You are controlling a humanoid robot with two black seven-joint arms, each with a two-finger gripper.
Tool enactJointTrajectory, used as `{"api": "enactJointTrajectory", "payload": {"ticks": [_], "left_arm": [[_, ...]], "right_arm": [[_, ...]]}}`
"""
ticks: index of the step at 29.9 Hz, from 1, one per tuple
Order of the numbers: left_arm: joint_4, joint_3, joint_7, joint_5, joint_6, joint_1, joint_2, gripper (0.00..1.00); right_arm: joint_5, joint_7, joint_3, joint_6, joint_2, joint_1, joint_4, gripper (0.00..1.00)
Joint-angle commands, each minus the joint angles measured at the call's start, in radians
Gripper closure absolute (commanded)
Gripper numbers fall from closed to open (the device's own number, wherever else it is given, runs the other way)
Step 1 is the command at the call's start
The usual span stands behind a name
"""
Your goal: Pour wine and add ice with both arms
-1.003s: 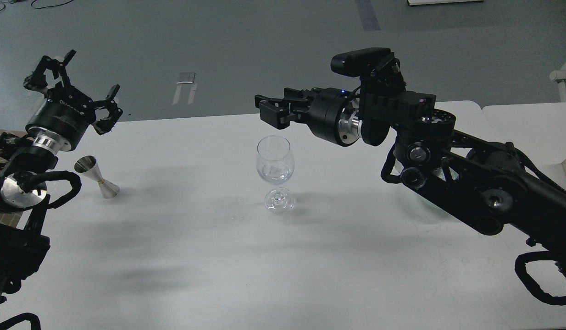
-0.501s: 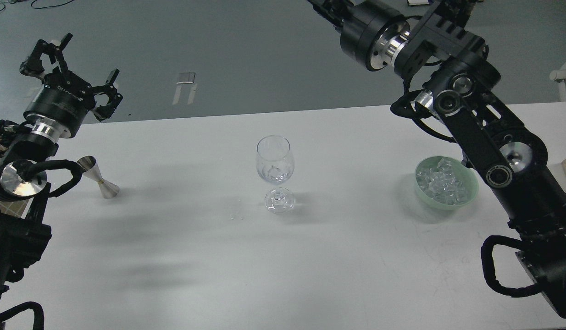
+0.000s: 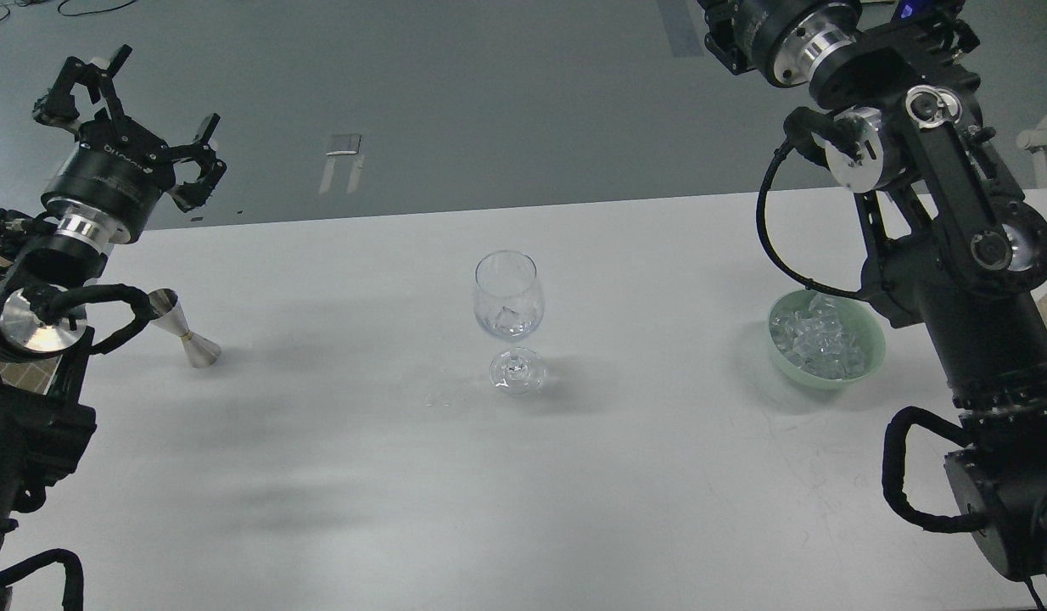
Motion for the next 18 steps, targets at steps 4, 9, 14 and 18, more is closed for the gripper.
{"api": "enactJointTrajectory", "payload": {"ticks": [4, 9, 14, 18], "left_arm": [[0.111, 0.035, -0.015, 0.011, -0.006, -0.080, -0.014, 0.02], [0.224, 0.141, -0.093, 0.011, -0.011, -0.171, -0.006, 0.02], [0.268, 0.217, -0.115, 0.012, -0.003, -0.205, -0.008, 0.02], [0.283, 0.230, -0.138, 0.012, 0.002, -0.219, -0.014, 0.02]], "right_arm": [[0.306, 0.129, 0.092, -0.006, 0.001, -0.003, -0.184, 0.00], [0.343, 0.156, 0.119, 0.000, 0.009, -0.022, -0.191, 0.00], [0.345, 0.160, 0.121, 0.001, 0.009, -0.022, -0.194, 0.00], [0.345, 0.165, 0.121, 0.005, 0.009, -0.011, -0.195, 0.00]]}}
